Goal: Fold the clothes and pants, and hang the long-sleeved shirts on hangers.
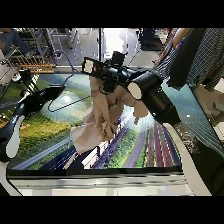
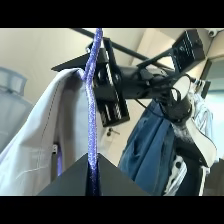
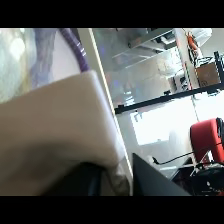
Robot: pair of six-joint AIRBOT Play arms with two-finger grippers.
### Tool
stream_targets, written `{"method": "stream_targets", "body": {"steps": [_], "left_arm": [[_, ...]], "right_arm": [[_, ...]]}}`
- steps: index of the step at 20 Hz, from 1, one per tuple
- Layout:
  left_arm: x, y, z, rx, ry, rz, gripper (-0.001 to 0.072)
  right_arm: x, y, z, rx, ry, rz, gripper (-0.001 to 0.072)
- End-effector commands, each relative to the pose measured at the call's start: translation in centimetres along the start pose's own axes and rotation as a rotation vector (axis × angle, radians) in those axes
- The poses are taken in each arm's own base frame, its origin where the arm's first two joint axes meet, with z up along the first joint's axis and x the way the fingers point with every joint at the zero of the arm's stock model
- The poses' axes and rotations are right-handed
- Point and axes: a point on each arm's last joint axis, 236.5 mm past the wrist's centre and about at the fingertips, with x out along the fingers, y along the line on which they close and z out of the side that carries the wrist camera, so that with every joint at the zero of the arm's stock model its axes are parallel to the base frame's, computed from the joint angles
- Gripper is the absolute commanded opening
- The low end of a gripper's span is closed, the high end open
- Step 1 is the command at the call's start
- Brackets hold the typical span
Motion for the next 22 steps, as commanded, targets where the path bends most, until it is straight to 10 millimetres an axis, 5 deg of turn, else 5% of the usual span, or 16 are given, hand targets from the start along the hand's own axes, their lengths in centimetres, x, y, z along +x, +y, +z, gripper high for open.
{"method": "stream_targets", "body": {"steps": [1, 2, 3, 4, 5, 7, 10, 13, 15, 17, 20, 22], "left_arm": [[0.0, 0.0, -0.2, -0.002, 0.007, -0.001, 0.0018], [0.0, 0.2, -0.1, -0.002, 0.004, 0.01, 0.0024], [0.0, 0.8, 0.0, -0.002, -0.001, 0.033, 0.0105], [-0.2, 1.7, 0.2, -0.001, -0.007, 0.073, 0.0257], [-0.6, 3.1, 0.5, -0.003, -0.014, 0.135, 0.0513], [-1.8, 5.8, 0.5, -0.056, 0.006, 0.274, 0.0716], [-4.4, 7.7, -0.5, 0.022, 0.206, 0.42, 0.0716], [-6.6, 7.9, 5.9, 0.148, 0.183, 0.557, 0.0713], [-7.5, 7.0, 10.6, 0.23, 0.153, 0.663, 0.0687], [-8.7, 6.3, 13.2, 0.25, 0.195, 0.838, 0.0665], [-10.9, 4.9, 12.5, 0.144, 0.374, 1.133, 0.0618], [-11.5, 3.2, 7.7, -0.116, 0.509, 1.26, 0.0547]], "right_arm": [[0.8, -0.2, 0.6, 0.06, -0.05, -0.012, 0.0069], [0.8, 0.1, 0.6, 0.063, -0.047, -0.003, 0.0025], [0.8, 0.3, 0.4, 0.063, -0.039, 0.009, 0.0024], [0.8, 0.6, 0.2, 0.061, -0.031, 0.02, 0.0023], [0.8, 0.9, 0.0, 0.047, -0.021, 0.034, 0.0022], [0.8, 1.4, -0.4, 0.033, -0.004, 0.054, 0.002], [0.7, 2.1, -1.8, -0.004, 0.053, 0.081, 0.0019], [0.4, 3.2, -3.7, -0.033, 0.122, 0.141, 0.0019], [0.4, 2.6, -4.6, -0.014, 0.142, 0.126, 0.0019], [0.4, 1.6, -5.7, 0.033, 0.174, 0.091, 0.0019], [0.2, 0.0, -7.4, 0.086, 0.22, 0.031, 0.0019], [-0.2, -2.7, -7.5, 0.174, 0.212, -0.082, 0.0019]]}}
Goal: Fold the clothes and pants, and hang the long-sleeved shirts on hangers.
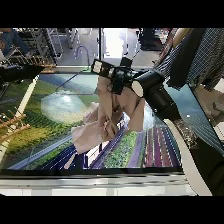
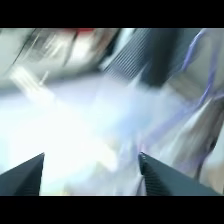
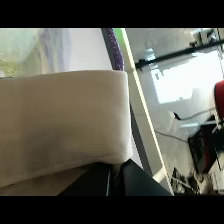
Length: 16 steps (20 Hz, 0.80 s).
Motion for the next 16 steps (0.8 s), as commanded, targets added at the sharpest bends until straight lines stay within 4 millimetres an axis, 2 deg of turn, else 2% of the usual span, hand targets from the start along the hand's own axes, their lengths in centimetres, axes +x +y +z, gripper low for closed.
{"method": "stream_targets", "body": {"steps": [1, 3, 4, 5, 6, 8, 9, 10, 13, 15, 16], "left_arm": [[-1.6, -1.0, -6.6, -0.288, 0.36, 0.226, 0.0542], [1.6, -6.7, -11.1, -0.458, 0.51, 0.062, 0.054], [3.5, -9.5, -12.6, -0.527, 0.541, -0.033, 0.0539], [5.7, -12.0, -14.1, -0.587, 0.557, -0.113, 0.0506], [7.7, -13.7, -15.9, -0.648, 0.575, -0.141, 0.0494], [11.1, -15.7, -19.7, -0.716, 0.601, -0.123, 0.0495], [12.8, -16.5, -21.2, -0.728, 0.594, -0.11, 0.0529], [14.3, -17.2, -22.2, -0.724, 0.577, -0.092, 0.062], [17.7, -19.7, -22.9, -0.656, 0.513, -0.085, 0.0653], [19.3, -21.4, -21.8, -0.645, 0.446, -0.109, 0.0662], [20.2, -21.2, -21.1, -0.636, 0.393, -0.083, 0.0653]], "right_arm": [[-0.9, -4.5, -0.6, 0.148, 0.0, -0.167, 0.0019], [-2.4, -6.7, -0.9, 0.216, 0.0, -0.249, 0.0019], [-3.0, -7.3, -1.3, 0.247, 0.012, -0.266, 0.0019], [-3.7, -7.7, -1.6, 0.266, 0.024, -0.277, 0.0019], [-4.4, -8.1, -1.8, 0.285, 0.032, -0.284, 0.0019], [-6.2, -9.2, -1.3, 0.341, 0.009, -0.308, 0.0019], [-7.1, -9.9, -0.9, 0.366, -0.011, -0.323, 0.0019], [-8.1, -10.6, -0.6, 0.374, -0.026, -0.337, 0.0019], [-9.6, -11.5, -0.1, 0.377, -0.049, -0.359, 0.0019], [-9.6, -11.4, -0.1, 0.378, -0.049, -0.358, 0.0019], [-9.6, -11.4, -0.1, 0.378, -0.048, -0.357, 0.0019]]}}
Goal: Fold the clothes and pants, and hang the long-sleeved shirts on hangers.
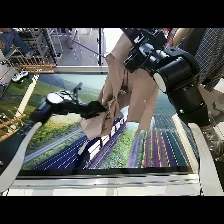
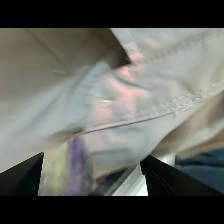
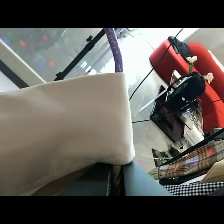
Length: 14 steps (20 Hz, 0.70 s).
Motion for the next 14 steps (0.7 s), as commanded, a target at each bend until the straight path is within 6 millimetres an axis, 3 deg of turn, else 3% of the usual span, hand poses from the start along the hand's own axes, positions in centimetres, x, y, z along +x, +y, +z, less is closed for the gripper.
{"method": "stream_targets", "body": {"steps": [1, 3, 4, 6, 8, 12, 14], "left_arm": [[2.5, -1.3, 2.9, 0.007, -0.191, 0.013, 0.0569], [1.7, -1.0, 5.9, -0.026, -0.33, 0.03, 0.0124], [1.0, -1.0, 7.3, -0.034, -0.39, 0.033, 0.0018], [-1.2, -0.9, 9.7, -0.03, -0.493, 0.048, 0.0017], [-4.7, 0.0, 12.7, -0.038, -0.618, 0.072, 0.0015], [-12.9, 4.9, 18.6, -0.147, -0.792, 0.1, 0.0014], [-16.1, 5.1, 20.7, -0.148, -0.802, 0.065, 0.0014]], "right_arm": [[-0.5, -0.5, 0.3, 0.016, -0.005, -0.01, 0.0019], [-0.5, -0.4, -0.2, 0.015, 0.013, -0.004, 0.0019], [-0.5, -0.3, -0.7, 0.014, 0.038, 0.003, 0.0019], [-0.6, 0.6, -2.0, 0.032, 0.09, 0.037, 0.0019], [-1.0, 2.1, -2.3, 0.083, 0.111, 0.104, 0.0019], [-2.8, 4.7, -0.4, 0.176, 0.059, 0.251, 0.0018], [-3.3, 6.2, -0.7, 0.162, 0.076, 0.314, 0.0018]]}}
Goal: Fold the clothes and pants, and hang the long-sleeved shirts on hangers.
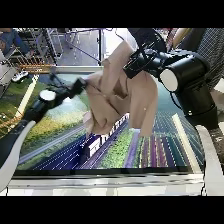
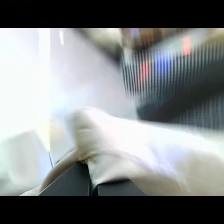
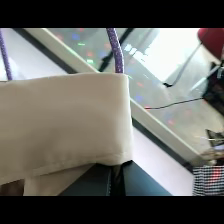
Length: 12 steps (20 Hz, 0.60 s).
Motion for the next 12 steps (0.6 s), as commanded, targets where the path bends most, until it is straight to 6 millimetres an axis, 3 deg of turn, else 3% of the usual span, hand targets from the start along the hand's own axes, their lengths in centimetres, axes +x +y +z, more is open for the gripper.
{"method": "stream_targets", "body": {"steps": [1, 4, 7, 12], "left_arm": [[-1.9, 0.9, 7.2, -0.032, -0.06, -0.028, 0.0015], [-3.4, 0.6, 10.3, -0.005, -0.033, -0.064, 0.0015], [-4.5, 2.1, 11.8, -0.01, -0.031, -0.052, 0.0015], [-5.4, 3.2, 12.7, -0.017, -0.034, -0.039, 0.0015]], "right_arm": [[-0.3, 2.9, -0.9, 0.007, 0.037, 0.122, 0.0018], [0.5, 4.1, -2.3, -0.063, 0.072, 0.159, 0.0018], [0.7, 5.6, -2.5, -0.064, 0.067, 0.212, 0.0018], [0.9, 4.1, -3.4, -0.154, 0.1, 0.156, 0.0018]]}}
